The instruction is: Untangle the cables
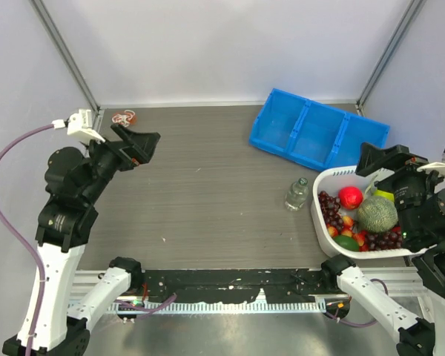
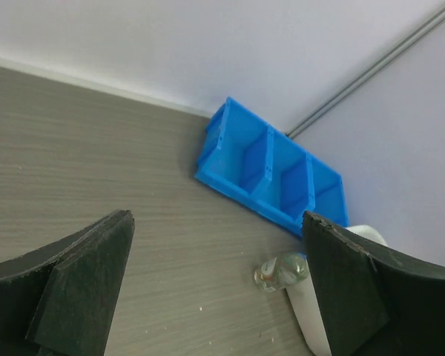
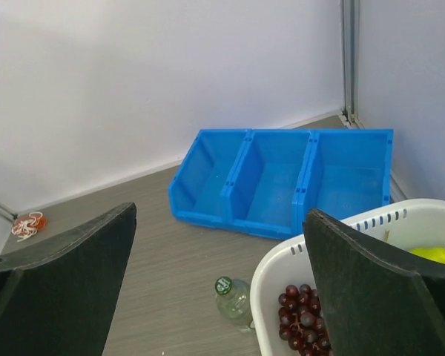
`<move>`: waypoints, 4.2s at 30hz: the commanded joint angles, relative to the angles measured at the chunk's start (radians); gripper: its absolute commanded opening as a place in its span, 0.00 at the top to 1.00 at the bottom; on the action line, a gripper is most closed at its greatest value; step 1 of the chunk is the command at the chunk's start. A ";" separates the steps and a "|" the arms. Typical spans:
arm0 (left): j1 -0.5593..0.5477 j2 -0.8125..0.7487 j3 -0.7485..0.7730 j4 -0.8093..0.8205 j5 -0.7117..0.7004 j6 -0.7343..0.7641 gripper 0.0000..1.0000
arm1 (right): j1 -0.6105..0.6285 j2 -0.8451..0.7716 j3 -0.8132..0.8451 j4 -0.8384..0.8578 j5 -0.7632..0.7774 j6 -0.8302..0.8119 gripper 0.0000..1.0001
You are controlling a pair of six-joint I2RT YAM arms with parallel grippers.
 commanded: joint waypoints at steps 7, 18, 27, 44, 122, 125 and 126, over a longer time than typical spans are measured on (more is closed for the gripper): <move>0.006 0.202 -0.165 0.186 -0.067 -0.138 0.00 | -0.004 0.019 -0.131 0.139 -0.191 -0.023 0.01; 0.233 0.756 -0.235 0.724 -0.233 -0.442 0.00 | -0.004 -0.062 -0.400 0.437 -0.400 0.025 0.01; 0.313 1.334 0.449 0.474 -0.654 -0.033 0.00 | -0.004 -0.030 -0.415 0.411 -0.338 -0.060 0.00; 0.385 1.967 1.249 0.230 -0.569 -0.029 0.20 | -0.004 -0.027 -0.461 0.392 -0.258 -0.031 0.01; -0.089 0.139 -0.892 0.381 0.178 -0.218 0.26 | 0.531 1.174 -0.510 1.115 -0.484 0.286 0.60; -0.089 0.146 -0.901 0.390 0.171 -0.216 0.28 | 0.531 1.197 -0.495 1.113 -0.491 0.272 0.65; -0.089 0.151 -0.906 0.400 0.170 -0.216 0.29 | 0.534 1.202 -0.491 1.112 -0.495 0.270 0.65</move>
